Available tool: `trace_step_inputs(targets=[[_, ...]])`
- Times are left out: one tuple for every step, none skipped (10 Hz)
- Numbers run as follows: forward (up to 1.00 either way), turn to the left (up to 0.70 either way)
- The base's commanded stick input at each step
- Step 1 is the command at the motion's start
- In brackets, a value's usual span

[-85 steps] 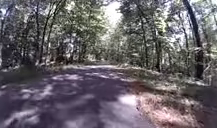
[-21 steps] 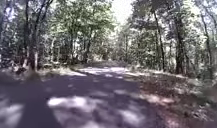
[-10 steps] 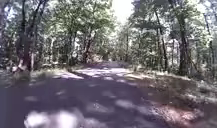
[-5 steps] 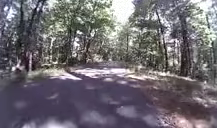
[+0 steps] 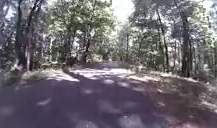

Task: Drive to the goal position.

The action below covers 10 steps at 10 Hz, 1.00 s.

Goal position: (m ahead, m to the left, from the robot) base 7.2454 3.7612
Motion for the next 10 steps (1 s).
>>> trace_step_inputs(targets=[[0.45,-0.03],[0.45,-0.19],[0.45,-0.24],[0.45,-0.24],[0.45,0.0],[0.45,0.0],[0.45,0.0],[0.45,0.0],[0.45,0.0],[0.45,0.0]])
